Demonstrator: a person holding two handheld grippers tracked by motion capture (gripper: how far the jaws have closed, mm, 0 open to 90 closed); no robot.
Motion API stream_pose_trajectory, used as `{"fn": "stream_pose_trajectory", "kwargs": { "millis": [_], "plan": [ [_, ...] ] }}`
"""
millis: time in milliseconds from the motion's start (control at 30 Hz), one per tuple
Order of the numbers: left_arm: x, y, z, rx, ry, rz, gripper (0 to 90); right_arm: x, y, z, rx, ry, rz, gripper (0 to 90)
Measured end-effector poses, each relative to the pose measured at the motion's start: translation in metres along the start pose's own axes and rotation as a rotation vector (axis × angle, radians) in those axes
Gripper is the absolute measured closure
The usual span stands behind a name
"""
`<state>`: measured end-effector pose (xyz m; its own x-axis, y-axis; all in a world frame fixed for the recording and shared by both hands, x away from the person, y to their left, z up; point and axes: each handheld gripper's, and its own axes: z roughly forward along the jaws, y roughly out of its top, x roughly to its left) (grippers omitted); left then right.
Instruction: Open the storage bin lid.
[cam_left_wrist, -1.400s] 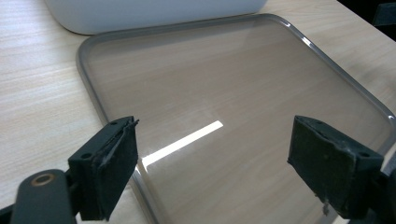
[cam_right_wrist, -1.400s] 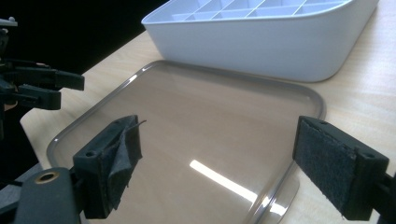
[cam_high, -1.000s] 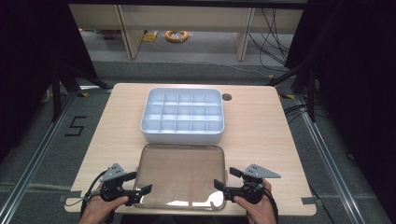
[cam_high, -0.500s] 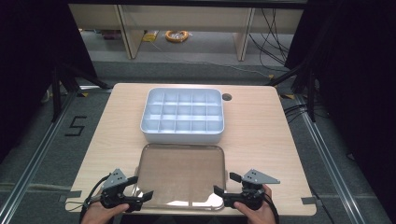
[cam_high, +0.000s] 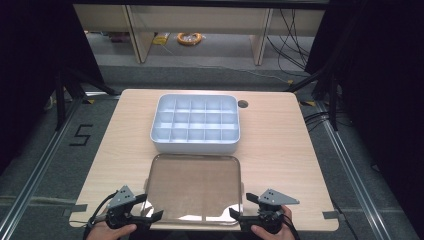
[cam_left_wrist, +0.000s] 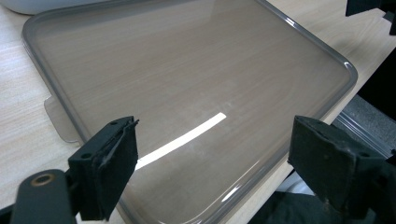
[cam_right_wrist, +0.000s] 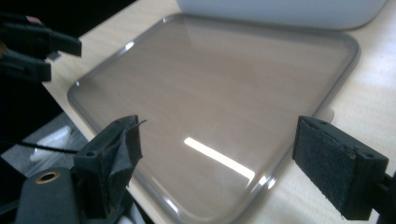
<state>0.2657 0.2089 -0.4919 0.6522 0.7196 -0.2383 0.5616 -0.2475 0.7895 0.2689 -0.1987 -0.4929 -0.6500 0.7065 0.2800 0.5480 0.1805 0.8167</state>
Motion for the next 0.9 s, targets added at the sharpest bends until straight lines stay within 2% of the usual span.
{"fn": "stream_pose_trajectory", "kwargs": {
  "millis": [33, 67, 100, 200, 233, 267, 300, 333, 400, 433, 467, 500, 533, 567, 600, 633, 667, 700, 733, 767, 900],
  "plan": [
    [-0.001, -0.001, 0.001, -0.013, -0.002, 0.000, 15.2, 0.001, -0.001, -0.001, 0.011, 0.003, 0.002, 16.4],
    [-0.002, -0.001, 0.000, -0.004, 0.003, 0.014, 15.2, 0.003, -0.001, -0.003, 0.019, 0.005, 0.017, 16.5],
    [-0.003, -0.002, 0.000, 0.005, 0.003, 0.024, 15.2, 0.003, -0.002, -0.002, 0.007, -0.005, -0.003, 16.5],
    [-0.006, -0.005, -0.001, 0.015, -0.012, 0.019, 15.2, 0.005, -0.004, -0.003, 0.021, 0.007, 0.002, 16.5],
    [-0.007, -0.006, -0.001, 0.012, -0.011, 0.019, 15.2, 0.006, -0.005, -0.004, 0.031, 0.002, 0.011, 16.6],
    [-0.008, -0.007, -0.001, 0.015, -0.017, 0.013, 15.2, 0.006, -0.006, -0.006, 0.045, -0.010, -0.002, 16.6],
    [-0.008, -0.007, -0.002, 0.013, -0.021, 0.023, 15.2, 0.007, -0.008, -0.006, 0.056, -0.019, 0.017, 16.6],
    [-0.008, -0.007, -0.002, 0.018, -0.024, 0.025, 15.2, 0.004, -0.009, -0.007, 0.050, -0.008, -0.012, 16.6],
    [-0.009, -0.009, -0.003, 0.018, -0.028, 0.022, 15.2, 0.008, -0.012, -0.010, 0.055, -0.015, 0.038, 16.6],
    [-0.010, -0.010, -0.003, 0.021, -0.028, 0.018, 15.2, 0.005, -0.012, -0.012, 0.052, -0.013, 0.010, 16.6],
    [-0.010, -0.011, -0.003, 0.028, -0.029, 0.021, 15.2, 0.007, -0.014, -0.014, 0.047, -0.019, 0.020, 16.6],
    [-0.010, -0.012, -0.004, 0.035, -0.027, 0.021, 15.2, 0.010, -0.014, -0.016, 0.058, -0.017, 0.059, 16.6],
    [-0.011, -0.012, -0.004, 0.035, -0.026, 0.017, 15.2, 0.007, -0.015, -0.017, 0.061, -0.032, 0.019, 16.6],
    [-0.011, -0.013, -0.005, 0.032, -0.022, 0.013, 15.2, 0.009, -0.016, -0.018, 0.066, -0.034, 0.040, 16.6],
    [-0.011, -0.013, -0.006, 0.033, -0.027, 0.004, 15.2, 0.005, -0.016, -0.017, 0.049, -0.035, -0.012, 16.6],
    [-0.012, -0.014, -0.006, 0.031, -0.018, -0.001, 15.2, 0.007, -0.017, -0.018, 0.053, -0.021, 0.019, 16.6],
    [-0.012, -0.014, -0.006, 0.030, -0.013, -0.020, 15.2, 0.006, -0.017, -0.019, 0.059, -0.026, 0.011, 16.6],
    [-0.010, -0.014, -0.006, 0.030, -0.025, -0.010, 15.2, 0.006, -0.018, -0.018, 0.061, -0.028, 0.015, 16.7],
    [-0.009, -0.014, -0.006, 0.037, -0.020, -0.014, 15.2, 0.005, -0.018, -0.019, 0.061, -0.041, -0.005, 16.6],
    [-0.009, -0.014, -0.006, 0.041, -0.015, -0.017, 15.2, 0.005, -0.018, -0.019, 0.064, -0.028, 0.017, 16.6],
    [-0.006, -0.015, -0.007, 0.043, -0.011, -0.034, 15.3, 0.004, -0.017, -0.019, 0.068, -0.032, 0.005, 16.7]
  ]
}}
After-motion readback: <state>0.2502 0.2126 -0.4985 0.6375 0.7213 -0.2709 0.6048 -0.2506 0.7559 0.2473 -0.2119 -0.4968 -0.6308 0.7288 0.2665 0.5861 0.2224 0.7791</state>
